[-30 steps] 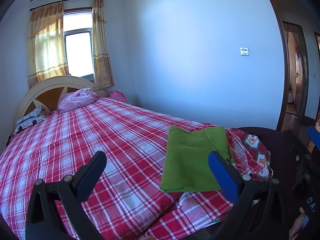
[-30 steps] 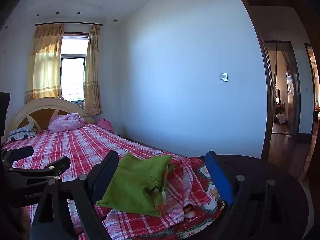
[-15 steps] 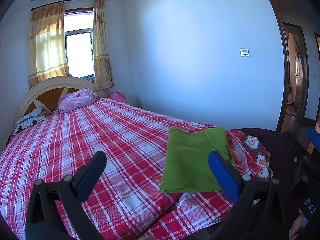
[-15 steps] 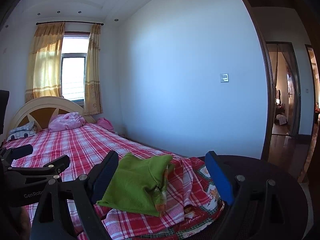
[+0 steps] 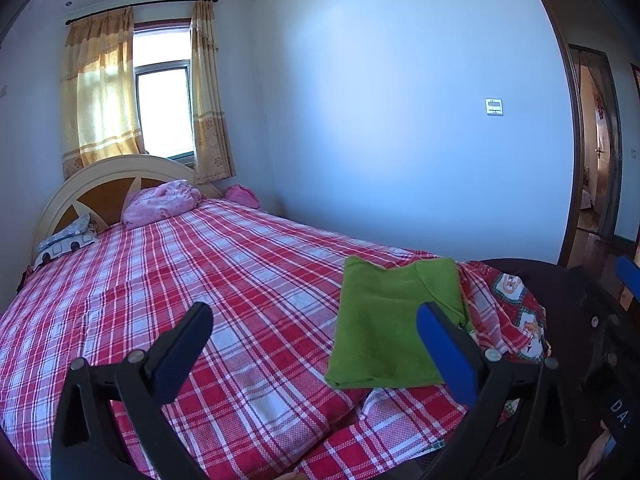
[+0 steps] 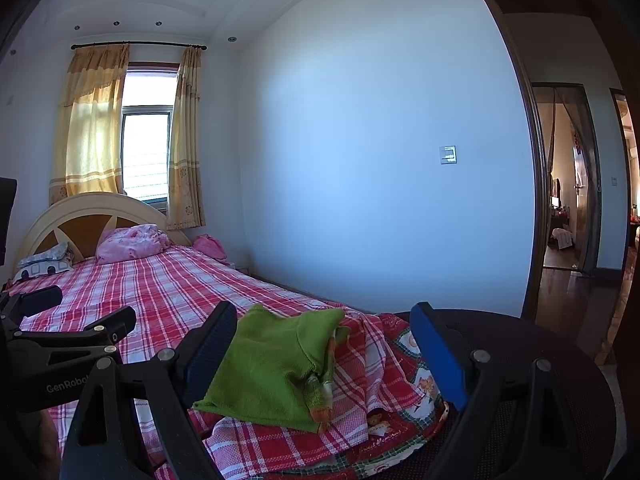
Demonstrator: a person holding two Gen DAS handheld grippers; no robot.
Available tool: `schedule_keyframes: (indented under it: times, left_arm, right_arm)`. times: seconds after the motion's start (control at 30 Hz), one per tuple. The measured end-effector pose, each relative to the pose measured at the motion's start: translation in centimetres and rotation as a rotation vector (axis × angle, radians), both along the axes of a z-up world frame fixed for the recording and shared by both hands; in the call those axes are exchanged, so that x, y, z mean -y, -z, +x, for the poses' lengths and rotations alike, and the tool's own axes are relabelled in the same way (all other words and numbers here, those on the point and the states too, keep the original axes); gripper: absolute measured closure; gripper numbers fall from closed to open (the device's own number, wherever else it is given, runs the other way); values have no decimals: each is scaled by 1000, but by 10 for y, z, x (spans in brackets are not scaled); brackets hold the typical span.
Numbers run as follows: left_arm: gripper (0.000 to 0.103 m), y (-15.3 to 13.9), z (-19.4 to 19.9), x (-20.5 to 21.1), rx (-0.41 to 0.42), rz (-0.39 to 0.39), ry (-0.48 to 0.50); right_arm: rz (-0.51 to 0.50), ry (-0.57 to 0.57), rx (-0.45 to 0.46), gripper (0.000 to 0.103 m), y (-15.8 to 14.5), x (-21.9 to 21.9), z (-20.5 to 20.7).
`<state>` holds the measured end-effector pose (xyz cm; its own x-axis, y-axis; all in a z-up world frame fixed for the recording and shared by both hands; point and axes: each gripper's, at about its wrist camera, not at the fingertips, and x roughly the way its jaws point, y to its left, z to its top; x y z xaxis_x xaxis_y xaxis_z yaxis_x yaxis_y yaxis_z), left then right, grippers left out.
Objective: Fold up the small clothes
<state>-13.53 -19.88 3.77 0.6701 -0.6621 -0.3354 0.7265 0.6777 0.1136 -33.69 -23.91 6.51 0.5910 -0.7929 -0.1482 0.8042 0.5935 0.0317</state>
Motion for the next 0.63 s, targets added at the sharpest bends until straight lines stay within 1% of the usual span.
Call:
schedule_keyframes:
  times: [0.17, 0.37, 0.63]
  left_arm:
    - [0, -1, 2, -2, -12, -18, -5]
    - [0, 2, 8, -1, -45, -13, 7]
    - [0, 2, 15, -1, -54, -15, -4]
  right_arm:
    - [0, 1, 1, 14, 0, 1, 0]
    - [-1, 0, -9, 14, 1, 1, 1]
    - [21, 1, -14, 14, 3, 5, 4]
